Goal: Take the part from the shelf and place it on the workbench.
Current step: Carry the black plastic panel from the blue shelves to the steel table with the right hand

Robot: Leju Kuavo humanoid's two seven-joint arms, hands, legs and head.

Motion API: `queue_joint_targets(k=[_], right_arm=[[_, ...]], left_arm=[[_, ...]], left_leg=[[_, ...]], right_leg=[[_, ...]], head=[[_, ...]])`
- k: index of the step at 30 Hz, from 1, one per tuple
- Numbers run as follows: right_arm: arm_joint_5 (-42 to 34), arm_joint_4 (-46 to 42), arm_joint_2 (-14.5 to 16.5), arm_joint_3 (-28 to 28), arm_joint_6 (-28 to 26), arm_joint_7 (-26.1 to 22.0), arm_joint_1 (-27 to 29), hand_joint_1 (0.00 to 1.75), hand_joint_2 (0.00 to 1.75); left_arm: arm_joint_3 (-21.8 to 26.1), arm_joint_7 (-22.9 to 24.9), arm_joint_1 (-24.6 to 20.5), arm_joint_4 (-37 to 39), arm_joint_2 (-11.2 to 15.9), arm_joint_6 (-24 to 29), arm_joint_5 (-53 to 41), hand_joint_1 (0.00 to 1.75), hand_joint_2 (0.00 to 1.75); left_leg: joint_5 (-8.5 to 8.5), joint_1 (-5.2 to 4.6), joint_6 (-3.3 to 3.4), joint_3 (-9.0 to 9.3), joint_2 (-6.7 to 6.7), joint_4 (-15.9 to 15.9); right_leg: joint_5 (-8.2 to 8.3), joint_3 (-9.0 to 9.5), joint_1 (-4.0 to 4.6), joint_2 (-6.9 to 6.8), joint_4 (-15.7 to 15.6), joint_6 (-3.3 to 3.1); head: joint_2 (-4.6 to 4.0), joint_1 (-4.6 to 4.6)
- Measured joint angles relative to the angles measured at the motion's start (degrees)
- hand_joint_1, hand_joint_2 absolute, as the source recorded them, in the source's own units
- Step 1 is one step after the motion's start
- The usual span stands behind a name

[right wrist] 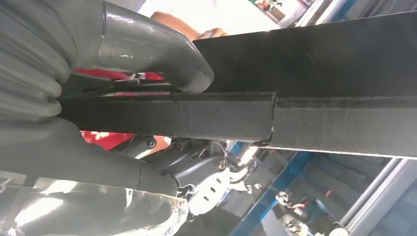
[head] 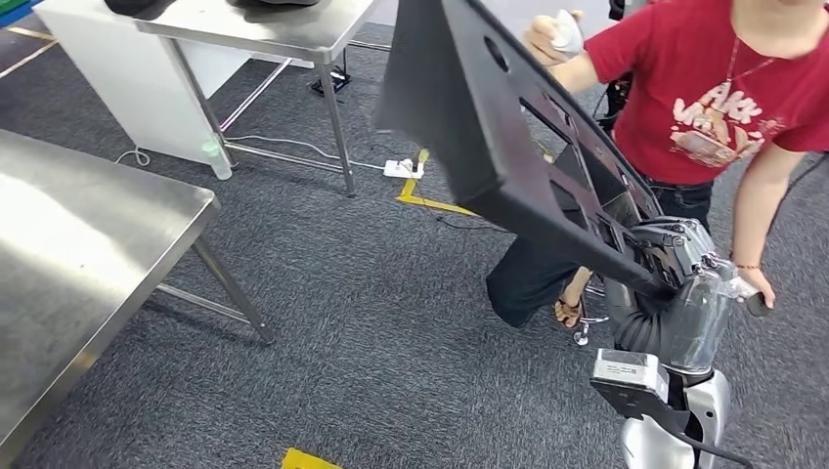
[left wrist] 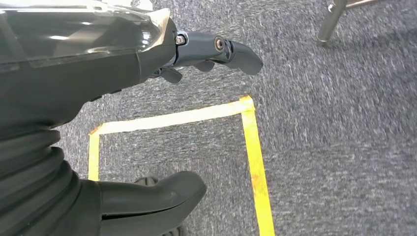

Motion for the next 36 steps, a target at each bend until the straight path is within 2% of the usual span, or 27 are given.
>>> queue_joint_targets(k=[1, 2, 4, 5, 7, 9, 10, 11, 12, 13, 15, 16, 17, 19, 20, 21, 22, 24, 25, 26, 27, 28, 30, 32, 33, 35, 36], right_arm=[[-0.06, -0.05, -0.04, -0.03, -0.1, -0.02, 0.06, 1.73, 1.75], [-0.09, -0.09, -0.08, -0.05, -0.19, -0.07, 0.13, 1.73, 1.75], [-0.14, -0.14, -0.17, -0.08, -0.27, -0.14, 0.21, 1.73, 1.75], [-0.15, -0.17, -0.22, -0.09, -0.28, -0.15, 0.21, 1.73, 1.75], [-0.19, -0.26, -0.35, -0.1, -0.34, -0.17, 0.26, 1.73, 1.75], [-0.23, -0.32, -0.52, -0.09, -0.4, -0.2, 0.5, 1.73, 1.75], [-0.3, -0.31, -0.58, -0.1, -0.42, -0.2, 0.69, 1.73, 1.75], [-0.37, -0.3, -0.62, -0.11, -0.43, -0.17, 0.87, 1.73, 1.75], [-0.44, -0.3, -0.62, -0.11, -0.43, -0.14, 0.99, 1.73, 1.75], [-0.51, -0.3, -0.62, -0.11, -0.44, -0.14, 1.04, 1.73, 1.75], [-0.57, -0.3, -0.63, -0.09, -0.46, -0.14, 1.03, 1.73, 1.75], [-0.59, -0.31, -0.63, -0.09, -0.48, -0.14, 1.04, 1.73, 1.75], [-0.61, -0.31, -0.63, -0.08, -0.49, -0.14, 1.04, 1.73, 1.75], [-0.63, -0.34, -0.61, -0.11, -0.53, -0.14, 1.01, 1.73, 1.75], [-0.64, -0.41, -0.57, -0.11, -0.55, -0.14, 0.97, 1.73, 1.75], [-0.64, -0.49, -0.52, -0.13, -0.59, -0.14, 0.98, 1.73, 1.75], [-0.64, -0.57, -0.48, -0.13, -0.63, -0.14, 1.05, 1.73, 1.75], [-0.64, -0.67, -0.44, -0.17, -0.7, -0.14, 1.26, 1.73, 1.75], [-0.64, -0.68, -0.44, -0.19, -0.72, -0.14, 1.36, 1.73, 1.75], [-0.64, -0.68, -0.44, -0.19, -0.72, -0.14, 1.42, 1.73, 1.75], [-0.64, -0.68, -0.43, -0.19, -0.72, -0.14, 1.47, 1.73, 1.75], [-0.64, -0.68, -0.43, -0.19, -0.72, -0.14, 1.5, 1.73, 1.75], [-0.64, -0.71, -0.43, -0.19, -0.72, -0.14, 1.52, 1.73, 1.75], [-0.64, -0.74, -0.43, -0.2, -0.74, -0.14, 1.53, 1.73, 1.75], [-0.64, -0.75, -0.43, -0.19, -0.75, -0.15, 1.53, 1.73, 1.75], [-0.64, -0.88, -0.44, -0.16, -0.76, -0.14, 1.51, 1.73, 1.75], [-0.65, -0.97, -0.45, -0.14, -0.76, -0.14, 1.51, 1.73, 1.75]], left_arm=[[-0.02, -0.01, -0.06, -0.01, 0.02, -0.07, -0.08, 0.0, 1.75], [-0.03, -0.02, -0.11, -0.02, 0.03, -0.14, -0.12, 0.0, 1.75], [-0.04, -0.03, -0.13, -0.02, 0.03, -0.24, -0.15, 0.0, 1.75], [-0.04, -0.04, -0.1, -0.02, 0.02, -0.27, -0.16, 0.0, 1.75], [-0.04, -0.05, -0.1, -0.03, 0.05, -0.34, -0.19, 0.0, 1.75], [-0.05, -0.05, -0.12, -0.04, 0.12, -0.45, -0.21, 0.0, 1.75], [-0.06, -0.05, -0.13, -0.04, 0.13, -0.5, -0.21, 0.0, 1.75], [-0.06, -0.06, -0.09, -0.04, 0.12, -0.53, -0.21, 0.0, 1.75], [-0.05, -0.06, -0.05, -0.04, 0.11, -0.55, -0.21, 0.0, 1.75], [-0.05, -0.06, -0.02, -0.04, 0.11, -0.55, -0.21, 0.0, 1.75], [-0.05, -0.06, 0.0, -0.04, 0.1, -0.57, -0.21, 0.0, 1.75], [-0.05, -0.07, -0.01, -0.05, 0.11, -0.58, -0.2, 0.0, 1.75], [-0.05, -0.08, 0.01, -0.05, 0.13, -0.59, -0.19, 0.0, 1.75], [-0.05, -0.13, 0.14, -0.07, 0.15, -0.6, -0.19, 0.0, 1.75], [-0.04, -0.14, 0.2, -0.07, 0.14, -0.63, -0.17, 0.0, 1.75], [-0.04, -0.16, 0.22, -0.07, 0.13, -0.66, -0.15, 0.0, 1.75], [-0.04, -0.19, 0.2, -0.07, 0.15, -0.71, -0.13, 0.0, 1.75], [-0.05, -0.22, 0.11, -0.07, 0.19, -0.8, -0.11, 0.0, 1.75], [-0.06, -0.23, 0.1, -0.07, 0.19, -0.84, -0.1, 0.0, 1.75], [-0.06, -0.23, 0.12, -0.07, 0.18, -0.86, -0.09, 0.0, 1.75], [-0.05, -0.23, 0.15, -0.07, 0.16, -0.88, -0.07, 0.0, 1.75], [-0.04, -0.24, 0.18, -0.07, 0.17, -0.89, -0.05, 0.0, 1.75], [-0.04, -0.26, 0.13, -0.07, 0.23, -0.9, -0.04, 0.0, 1.75], [-0.05, -0.31, -0.02, -0.07, 0.26, -0.91, -0.04, 0.0, 1.75], [-0.06, -0.33, -0.06, -0.07, 0.27, -0.92, -0.04, 0.0, 1.75], [-0.07, -0.36, -0.02, -0.07, 0.25, -0.93, -0.01, 0.0, 1.75], [-0.07, -0.37, -0.01, -0.07, 0.22, -0.93, 0.07, 0.0, 1.75]], left_leg=[[0.77, -0.17, 0.32, 1.47, 0.91, -2.75], [0.96, -0.37, 0.63, 2.1, 1.43, -4.13], [1.04, -0.62, 1.29, 1.99, 0.45, -4.57], [1.22, -0.57, 1.65, 2.07, -0.1, -4.8], [1.7, -0.21, 2.43, 2.3, -1.18, -5.27], [1.97, -0.02, 2.86, 2.11, -2.32, -5.35], [2.04, -0.01, 2.93, 1.97, -2.99, -5.33], [2.1, 0.0, 2.93, 1.88, -3.74, -5.31], [2.14, 0.03, 2.89, 1.85, -4.48, -5.28], [2.19, 0.08, 2.79, 1.88, -5.22, -5.24], [2.24, 0.06, 2.37, 1.9, -6.6, -5.07], [2.25, -0.02, 2.06, 1.82, -7.18, -4.98], [2.3, -0.11, 1.71, 1.67, -7.66, -4.96], [2.61, -0.05, 0.93, 1.35, -8.47, -5.17], [2.61, 0.05, 0.63, 1.18, -8.26, -5.1], [2.12, 0.09, 0.34, 0.83, -7.34, -4.45], [0.88, 0.1, 0.13, -0.03, -6.03, -2.59], [-3.05, 0.13, -0.23, -3.26, -3.5, 4.42], [-4.74, 0.19, -0.38, -5.11, -3.09, 8.36], [-5.52, 0.21, -0.46, -6.33, -2.93, 10.98], [-5.18, 0.22, -0.47, -6.48, -2.77, 11.49], [-3.86, 0.21, -0.39, -5.41, -2.47, 9.62], [-0.52, 0.04, 0.03, -1.01, -0.55, 1.65], [0.93, -0.3, 0.62, 1.87, 1.03, -3.81], [0.91, -0.52, 0.91, 2.14, 1.1, -4.6], [1.21, -0.49, 1.63, 2.05, -0.19, -4.95], [1.43, -0.36, 2.02, 2.16, -0.77, -5.23]], right_leg=[[-0.11, 0.06, 0.25, -0.42, 0.03, 0.16], [-0.21, 0.11, 0.49, -0.87, 0.04, 0.36], [-0.32, 0.26, 0.67, -1.87, -0.05, 0.81], [-0.54, 0.23, 0.59, -1.72, 0.2, 1.09], [-2.3, -1.04, 0.37, 0.55, 3.19, 1.31], [-5.45, -4.43, 0.1, 3.25, 10.24, 1.07], [-6.7, -6.21, 0.03, 3.73, 13.83, 1.08], [-7.19, -7.34, -0.06, 3.92, 15.99, 1.31], [-6.77, -7.44, -0.17, 4.01, 16.04, 1.75], [-5.45, -6.37, -0.35, 4.21, 13.68, 2.34], [-2.14, -2.58, -0.8, 5.78, 5.58, 3.35], [-1.04, -1.17, -0.93, 6.49, 2.43, 3.39], [-0.52, -0.34, -0.91, 6.98, 0.7, 3.12], [-0.2, -0.1, -0.68, 6.43, 0.17, 2.09], [0.01, -0.01, -0.77, 5.98, 0.09, 1.63], [0.18, -0.02, -0.91, 5.49, -0.03, 1.19], [0.31, -0.03, -1.06, 4.93, -0.14, 0.72], [0.3, -0.1, -0.91, 3.72, -0.17, 0.11], [0.29, -0.16, -0.77, 3.05, -0.16, -0.06], [0.26, -0.2, -0.66, 2.41, -0.15, -0.1], [0.23, -0.19, -0.6, 1.78, -0.14, -0.13], [0.19, -0.11, -0.55, 1.18, -0.14, -0.15], [-0.01, 0.13, -0.31, 0.07, -0.11, -0.02], [-0.28, 0.29, 0.2, -0.86, -0.1, 0.39], [-0.37, 0.37, 0.41, -1.36, -0.16, 0.63], [-0.55, 0.53, 0.5, -2.08, -0.21, 1.18], [-0.98, 0.36, 0.41, -1.33, 0.36, 1.43]], head=[[0.0, 0.07], [0.0, 0.13], [0.0, 0.25], [0.0, 0.24], [0.0, 0.31], [0.0, 0.38], [0.0, 0.4], [0.0, 0.4], [0.0, 0.41], [0.0, 0.42], [0.0, 0.41], [0.0, 0.4], [0.0, 0.38], [0.0, 0.35], [0.0, 0.34], [0.0, 0.26], [0.0, 0.17], [0.0, 0.01], [0.0, 0.0], [0.0, 0.0], [0.0, 0.0], [0.0, 0.0], [0.0, 0.0], [0.0, 0.09], [0.0, 0.15], [0.0, 0.22], [0.0, 0.25]])
